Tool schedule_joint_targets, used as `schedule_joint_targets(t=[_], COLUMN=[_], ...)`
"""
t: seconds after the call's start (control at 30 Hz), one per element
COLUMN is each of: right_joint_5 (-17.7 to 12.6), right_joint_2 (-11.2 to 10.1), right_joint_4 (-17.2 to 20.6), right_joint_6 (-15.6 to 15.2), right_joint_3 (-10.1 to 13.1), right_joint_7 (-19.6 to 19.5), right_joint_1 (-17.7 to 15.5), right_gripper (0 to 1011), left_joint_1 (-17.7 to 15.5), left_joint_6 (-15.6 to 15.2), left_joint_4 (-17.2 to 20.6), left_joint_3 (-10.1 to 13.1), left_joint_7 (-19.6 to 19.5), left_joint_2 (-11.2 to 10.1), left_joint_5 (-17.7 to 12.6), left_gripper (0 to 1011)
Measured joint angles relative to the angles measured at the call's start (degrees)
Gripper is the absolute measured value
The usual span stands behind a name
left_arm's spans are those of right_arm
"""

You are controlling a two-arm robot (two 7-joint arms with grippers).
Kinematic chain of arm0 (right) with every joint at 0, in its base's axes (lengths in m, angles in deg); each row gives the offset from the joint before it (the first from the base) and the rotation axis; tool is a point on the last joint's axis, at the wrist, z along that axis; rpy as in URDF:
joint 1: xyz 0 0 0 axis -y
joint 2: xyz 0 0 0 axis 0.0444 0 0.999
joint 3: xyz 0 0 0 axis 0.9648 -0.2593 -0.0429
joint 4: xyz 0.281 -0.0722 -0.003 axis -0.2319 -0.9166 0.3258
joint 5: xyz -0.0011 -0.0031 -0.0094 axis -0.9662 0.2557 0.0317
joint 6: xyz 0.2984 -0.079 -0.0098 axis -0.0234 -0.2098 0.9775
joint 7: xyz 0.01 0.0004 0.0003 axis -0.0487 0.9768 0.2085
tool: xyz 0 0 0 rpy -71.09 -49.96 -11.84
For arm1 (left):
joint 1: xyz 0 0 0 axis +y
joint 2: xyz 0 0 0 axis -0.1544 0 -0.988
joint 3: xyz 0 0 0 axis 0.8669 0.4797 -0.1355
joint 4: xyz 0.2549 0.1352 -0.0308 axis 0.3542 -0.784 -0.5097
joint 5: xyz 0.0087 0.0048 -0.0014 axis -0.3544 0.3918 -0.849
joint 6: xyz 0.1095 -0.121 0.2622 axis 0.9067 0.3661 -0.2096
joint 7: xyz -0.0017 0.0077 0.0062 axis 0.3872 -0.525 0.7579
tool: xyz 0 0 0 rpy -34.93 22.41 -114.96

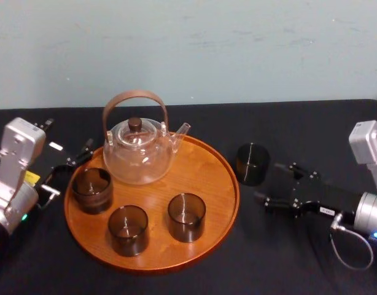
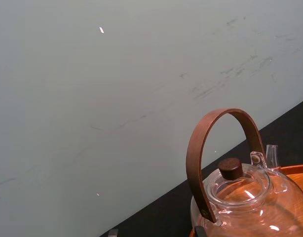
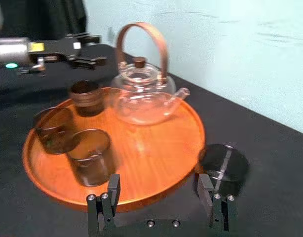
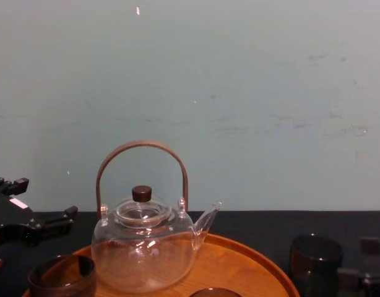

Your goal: Pick up the glass from the table and place it on the tray.

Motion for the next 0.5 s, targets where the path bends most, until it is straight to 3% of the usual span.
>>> schedule_joint_targets(t=[0.3,0.5], right_joint_5=[-0.1,0.3], right_joint_2=[2.5,4.2], right_joint_4=[-1.2,-2.7], right_joint_6=[-4.0,-6.3], right_joint_3=[2.6,3.0], right_joint_7=[-5.8,-7.3], right_joint_1=[0.3,1.7], right_gripper=[1002,1002], left_joint_1=[0.0,0.0], left_joint_6=[0.0,0.0], left_joint_4=[0.0,0.0], left_joint_3=[0.0,0.0], left_joint_7=[0.0,0.0], left_joint_2=[0.0,0.0], left_joint_5=[0.0,0.0], left_gripper=[1001,1001])
